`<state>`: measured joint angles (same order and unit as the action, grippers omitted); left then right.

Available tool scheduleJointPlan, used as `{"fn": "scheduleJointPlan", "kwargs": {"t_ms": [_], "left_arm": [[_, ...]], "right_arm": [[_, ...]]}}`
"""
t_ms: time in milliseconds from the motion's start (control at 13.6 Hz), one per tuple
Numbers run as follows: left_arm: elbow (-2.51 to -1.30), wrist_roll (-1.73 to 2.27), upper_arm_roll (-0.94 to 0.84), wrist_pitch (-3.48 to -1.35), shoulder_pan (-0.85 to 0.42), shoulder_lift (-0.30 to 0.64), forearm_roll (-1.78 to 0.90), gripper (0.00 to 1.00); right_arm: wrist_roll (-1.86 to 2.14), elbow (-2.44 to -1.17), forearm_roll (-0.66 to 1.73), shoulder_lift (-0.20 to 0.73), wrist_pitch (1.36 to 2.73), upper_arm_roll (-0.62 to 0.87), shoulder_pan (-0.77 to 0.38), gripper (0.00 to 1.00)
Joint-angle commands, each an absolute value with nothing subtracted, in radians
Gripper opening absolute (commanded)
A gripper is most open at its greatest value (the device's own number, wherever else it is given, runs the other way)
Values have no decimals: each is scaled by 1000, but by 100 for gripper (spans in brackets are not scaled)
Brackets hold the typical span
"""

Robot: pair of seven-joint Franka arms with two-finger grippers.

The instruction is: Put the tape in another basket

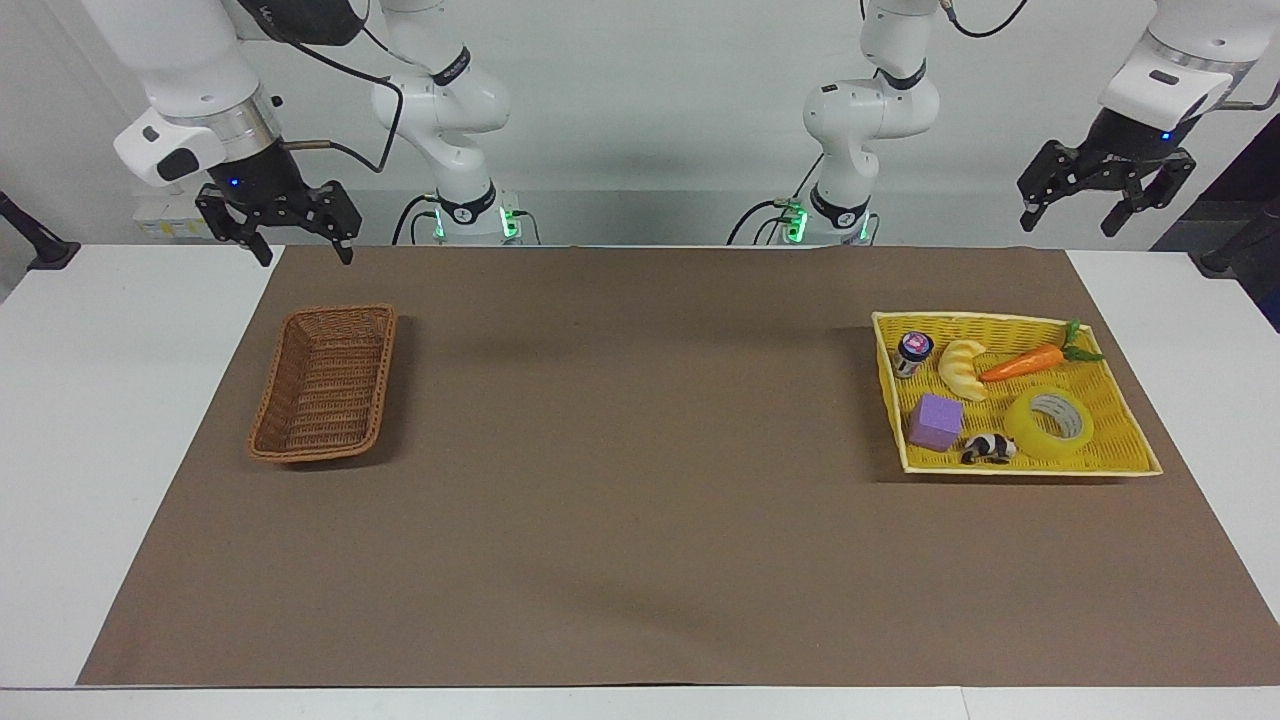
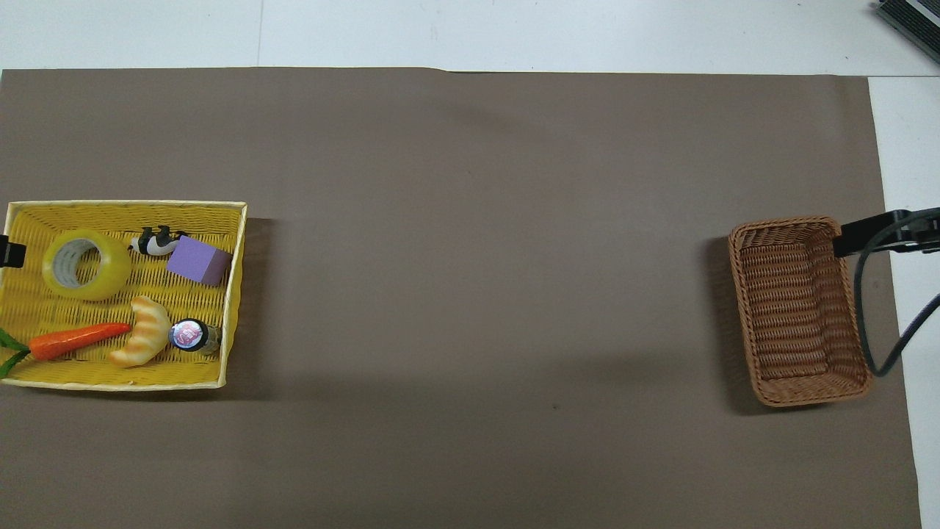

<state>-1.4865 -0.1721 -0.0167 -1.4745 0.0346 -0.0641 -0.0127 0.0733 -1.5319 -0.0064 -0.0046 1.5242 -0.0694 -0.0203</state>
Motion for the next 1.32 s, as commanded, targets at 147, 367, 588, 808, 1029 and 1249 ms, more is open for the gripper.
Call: {"fn": "scheduleJointPlan", "kwargs": {"t_ms": [147, 367, 588, 808, 1029, 1249], "left_arm": [[-1500, -164, -18, -1471, 38, -77, 6, 100], [-1500, -164, -18, -1471, 37, -75, 6, 100], [-1500, -163, -18, -1467, 37, -77, 6, 100], [-1505, -167, -18, -1483, 38, -77, 5, 100], [-1531, -176, -12, -1534, 43, -80, 5, 100], [-1554, -213, -11, -1568, 77, -78, 5, 100]], "right_arm": [[95, -1565, -9, -31, 1543, -63, -14, 100], [95, -1565, -9, -31, 1543, -63, -14, 100], [95, -1565, -9, -31, 1543, -63, -14, 100], [95, -1565, -9, -31, 1543, -63, -14, 100], [95, -1565, -9, -31, 1543, -63, -14, 100], [95, -1566, -9, -31, 1543, -63, -14, 100]]}}
